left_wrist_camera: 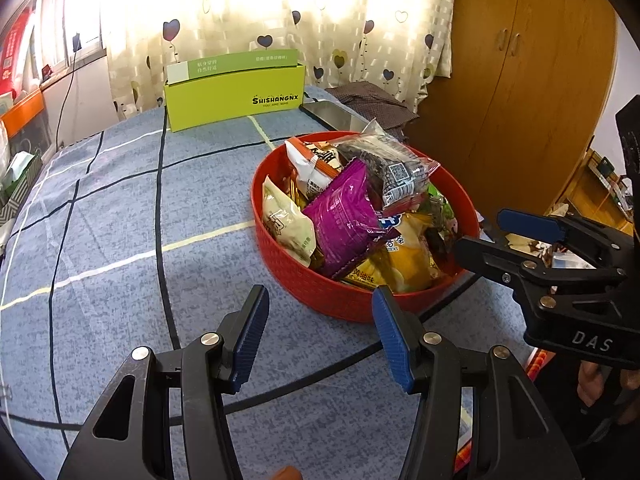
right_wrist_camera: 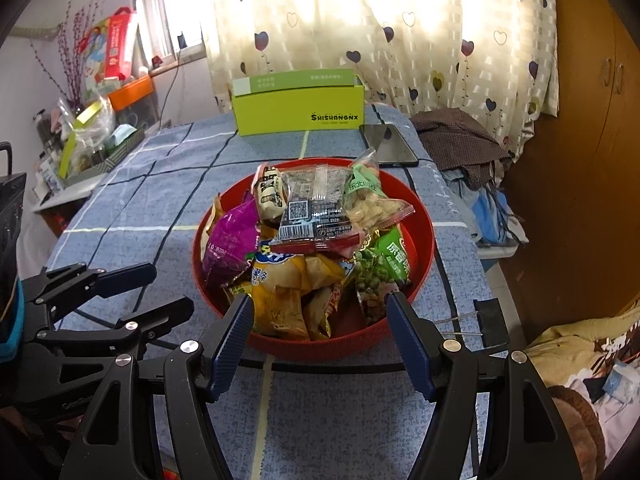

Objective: Organize snacks

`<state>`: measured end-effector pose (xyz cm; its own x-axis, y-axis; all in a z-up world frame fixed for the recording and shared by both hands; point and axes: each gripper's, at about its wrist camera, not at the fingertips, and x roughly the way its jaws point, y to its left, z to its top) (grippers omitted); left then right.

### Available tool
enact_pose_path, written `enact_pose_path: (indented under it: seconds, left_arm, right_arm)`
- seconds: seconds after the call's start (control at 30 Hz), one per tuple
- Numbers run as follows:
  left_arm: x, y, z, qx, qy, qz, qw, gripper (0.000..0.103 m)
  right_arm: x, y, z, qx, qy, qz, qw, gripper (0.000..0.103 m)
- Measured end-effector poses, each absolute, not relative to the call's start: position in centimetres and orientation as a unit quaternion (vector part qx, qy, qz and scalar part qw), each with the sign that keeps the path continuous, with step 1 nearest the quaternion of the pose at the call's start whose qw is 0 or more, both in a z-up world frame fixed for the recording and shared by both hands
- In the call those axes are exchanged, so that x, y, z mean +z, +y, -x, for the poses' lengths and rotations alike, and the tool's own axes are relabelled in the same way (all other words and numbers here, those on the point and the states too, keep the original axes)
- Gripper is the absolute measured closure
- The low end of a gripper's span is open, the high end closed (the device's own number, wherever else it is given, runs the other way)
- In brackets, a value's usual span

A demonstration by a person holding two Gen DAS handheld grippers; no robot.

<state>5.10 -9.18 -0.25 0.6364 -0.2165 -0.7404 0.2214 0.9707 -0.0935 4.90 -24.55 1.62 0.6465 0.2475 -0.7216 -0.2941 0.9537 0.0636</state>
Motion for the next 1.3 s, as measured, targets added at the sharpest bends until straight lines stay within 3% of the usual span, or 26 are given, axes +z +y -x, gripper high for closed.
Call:
enact_pose_path:
  seconds: [1.3]
  left_arm:
    - [-0.27, -9.63, -5.29, -0.114, 0.409, -0.013, 0.905, 0.048]
  right_arm:
    - [1.61, -24.65, -4.85, 0.133, 0.391, 0.039, 0.910, 0.035]
